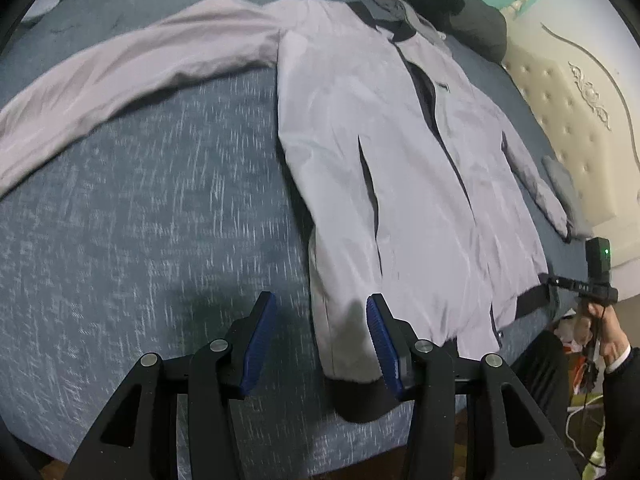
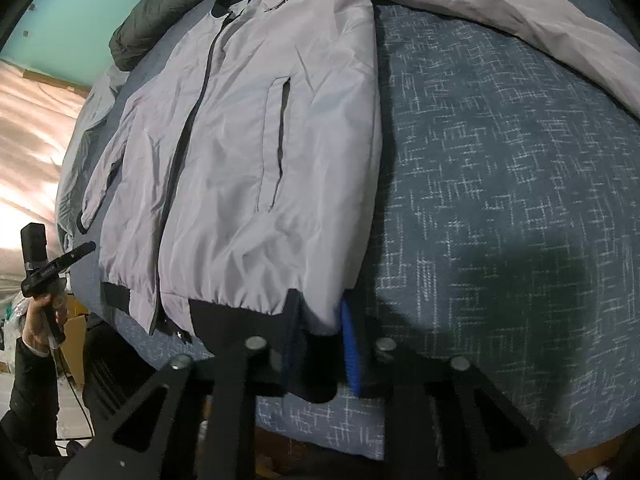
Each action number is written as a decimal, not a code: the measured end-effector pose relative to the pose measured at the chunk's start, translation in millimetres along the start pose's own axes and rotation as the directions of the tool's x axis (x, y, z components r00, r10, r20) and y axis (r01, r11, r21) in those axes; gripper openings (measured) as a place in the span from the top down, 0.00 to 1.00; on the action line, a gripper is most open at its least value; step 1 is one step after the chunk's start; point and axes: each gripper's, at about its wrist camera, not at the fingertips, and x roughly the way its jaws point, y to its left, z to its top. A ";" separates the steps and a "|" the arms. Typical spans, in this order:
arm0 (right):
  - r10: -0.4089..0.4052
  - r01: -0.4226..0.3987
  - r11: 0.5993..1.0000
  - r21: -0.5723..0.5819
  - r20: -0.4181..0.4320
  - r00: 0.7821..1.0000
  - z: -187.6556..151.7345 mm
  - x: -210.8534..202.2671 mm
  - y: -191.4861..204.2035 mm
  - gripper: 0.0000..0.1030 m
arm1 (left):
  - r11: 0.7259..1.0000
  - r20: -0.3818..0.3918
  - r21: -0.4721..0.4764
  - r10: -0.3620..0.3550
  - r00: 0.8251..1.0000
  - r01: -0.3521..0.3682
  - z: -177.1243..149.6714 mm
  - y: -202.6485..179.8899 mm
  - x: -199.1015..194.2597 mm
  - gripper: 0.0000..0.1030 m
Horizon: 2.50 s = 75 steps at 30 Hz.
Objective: Fold clothes
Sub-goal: 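Grasp the black hem band and straighten it with the right gripper, then release the hem and move the right gripper to the black sleeve cuff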
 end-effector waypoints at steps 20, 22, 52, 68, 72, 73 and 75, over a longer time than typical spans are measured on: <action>-0.002 0.002 1.000 0.011 0.030 1.000 -4.1 -16.0 -16.9 0.89 | 0.999 -0.087 0.012 -0.051 0.995 0.052 -17.6 -10.0 27.5 0.95; -0.005 0.004 1.000 0.007 0.031 1.000 -5.9 -17.8 -18.6 0.89 | 0.999 -0.089 0.011 -0.048 0.995 0.049 -18.6 -11.1 25.1 0.96; -0.046 0.016 0.990 0.138 0.220 0.974 -4.6 -84.9 -92.5 0.70 | 1.000 0.144 0.003 -0.020 0.989 0.020 19.7 -20.2 -40.7 0.50; -0.308 -0.157 0.728 0.668 0.523 0.795 -16.3 -191.0 -264.5 0.64 | 0.999 0.141 0.021 -0.039 0.989 0.036 60.1 -68.6 -7.5 0.50; -0.344 -0.153 0.710 0.687 0.529 0.776 -15.1 -199.2 -277.0 0.52 | 0.999 0.140 0.025 -0.038 0.989 0.035 65.3 -72.5 -3.6 0.49; -0.342 -0.156 0.709 0.688 0.529 0.777 -12.7 -196.5 -277.1 0.48 | 0.999 0.140 0.025 -0.037 0.989 0.034 66.3 -73.2 -2.3 0.49; -0.336 -0.163 0.706 0.690 0.528 0.780 -7.8 -190.3 -278.3 0.48 | 0.999 0.136 0.021 -0.039 0.990 0.036 68.1 -74.2 0.8 0.49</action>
